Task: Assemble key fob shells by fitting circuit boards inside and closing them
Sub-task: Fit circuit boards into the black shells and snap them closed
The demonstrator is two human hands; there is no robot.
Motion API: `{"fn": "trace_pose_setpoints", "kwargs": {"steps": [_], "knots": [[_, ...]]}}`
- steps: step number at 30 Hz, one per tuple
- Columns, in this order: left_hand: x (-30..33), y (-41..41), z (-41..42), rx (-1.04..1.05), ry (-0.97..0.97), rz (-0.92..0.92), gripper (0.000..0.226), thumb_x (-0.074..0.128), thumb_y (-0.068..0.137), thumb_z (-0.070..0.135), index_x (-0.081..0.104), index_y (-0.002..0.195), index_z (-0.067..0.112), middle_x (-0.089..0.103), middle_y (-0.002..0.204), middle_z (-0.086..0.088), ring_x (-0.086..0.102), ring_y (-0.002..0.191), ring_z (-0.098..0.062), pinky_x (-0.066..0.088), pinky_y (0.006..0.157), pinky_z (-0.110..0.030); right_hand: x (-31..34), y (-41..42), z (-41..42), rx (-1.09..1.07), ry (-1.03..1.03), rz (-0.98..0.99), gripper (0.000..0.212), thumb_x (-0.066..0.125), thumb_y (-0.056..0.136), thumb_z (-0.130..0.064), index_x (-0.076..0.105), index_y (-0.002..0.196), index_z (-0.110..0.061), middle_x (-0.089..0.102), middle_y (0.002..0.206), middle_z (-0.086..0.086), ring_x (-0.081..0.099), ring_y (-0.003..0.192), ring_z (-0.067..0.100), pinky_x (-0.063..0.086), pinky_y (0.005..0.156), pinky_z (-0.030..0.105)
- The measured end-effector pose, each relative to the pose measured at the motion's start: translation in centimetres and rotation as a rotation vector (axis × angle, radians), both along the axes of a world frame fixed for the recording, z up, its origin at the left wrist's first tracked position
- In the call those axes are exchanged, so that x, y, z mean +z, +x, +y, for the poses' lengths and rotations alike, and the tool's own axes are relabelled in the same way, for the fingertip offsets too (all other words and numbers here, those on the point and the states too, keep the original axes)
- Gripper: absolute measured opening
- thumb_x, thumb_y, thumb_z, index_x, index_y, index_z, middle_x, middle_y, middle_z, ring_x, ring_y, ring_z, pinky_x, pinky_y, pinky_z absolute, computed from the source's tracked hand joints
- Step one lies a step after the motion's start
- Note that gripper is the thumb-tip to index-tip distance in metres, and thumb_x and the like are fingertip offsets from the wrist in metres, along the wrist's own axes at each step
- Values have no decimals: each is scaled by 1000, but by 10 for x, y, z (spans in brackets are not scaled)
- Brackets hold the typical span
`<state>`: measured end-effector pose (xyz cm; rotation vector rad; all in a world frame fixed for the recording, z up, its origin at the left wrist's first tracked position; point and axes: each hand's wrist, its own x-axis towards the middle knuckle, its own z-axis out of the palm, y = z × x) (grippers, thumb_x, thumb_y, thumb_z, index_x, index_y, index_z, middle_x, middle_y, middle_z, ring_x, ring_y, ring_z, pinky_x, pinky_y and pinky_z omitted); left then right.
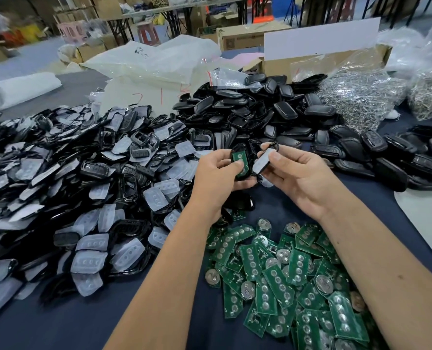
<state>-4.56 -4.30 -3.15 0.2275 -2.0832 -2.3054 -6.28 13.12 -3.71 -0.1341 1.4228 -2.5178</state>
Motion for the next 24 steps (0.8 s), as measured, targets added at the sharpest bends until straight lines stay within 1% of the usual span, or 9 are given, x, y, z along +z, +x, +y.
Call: {"fn": "trace_pose_setpoints", "kwargs": {"steps": [1,3,5,8,10,13,17,21,24], "knots": [[0,0,0,8,-1,-5,10,63,99,2,72,102,3,77,99,-15,78,74,-27,66,74,-38,0,0,0,1,1,-5,40,69,83,-11,69,121,0,73,105,12,71,98,20,60,93,31],[0,1,1,35,-8,-11,4,68,96,3,72,96,3,76,91,-14,77,73,-28,62,64,-28,0,1,-1,3,5,-13,40,69,82,-11,69,120,1,75,102,11,72,95,19,61,89,29],[-1,0,0,62,-15,-6,4,70,95,3,71,92,4,74,88,-14,76,70,-25,59,62,-25,0,1,-1,7,15,-15,40,70,81,-11,69,119,2,75,100,10,72,93,18,61,88,29],[-4,-2,-1,78,-16,3,2,71,95,3,72,94,2,73,100,-25,73,68,-19,60,64,-26,1,2,-2,12,28,-16,39,70,80,-11,70,117,2,75,98,10,72,91,17,61,89,29],[-6,-3,-2,79,-21,7,3,71,95,5,73,96,3,73,105,-26,74,69,-18,60,66,-27,2,3,-2,10,33,-18,40,71,80,-12,70,117,3,75,98,10,71,90,17,61,87,28],[-7,-3,-2,70,-25,21,2,72,95,6,74,96,6,76,100,-19,75,71,-18,61,68,-28,3,3,-3,-9,43,-25,40,72,79,-12,71,116,3,74,98,11,71,88,18,61,84,27],[-5,-1,-1,64,-39,72,3,76,93,9,75,94,6,78,87,-10,75,72,-18,62,69,-29,2,3,-3,-55,75,-10,30,75,75,-14,76,103,-2,78,92,8,74,85,17,62,80,26],[-1,3,2,34,-119,133,4,77,92,9,76,96,8,79,88,-9,78,77,-24,63,70,-27,0,1,-1,-114,144,19,28,81,70,-19,80,96,-8,79,91,6,74,82,13,60,75,23],[0,4,3,24,-181,162,9,77,91,5,78,99,8,79,91,-10,78,78,-23,63,71,-28,-2,1,-1,-173,209,38,32,86,65,-23,82,94,-10,78,95,11,73,84,15,60,75,24]]}}
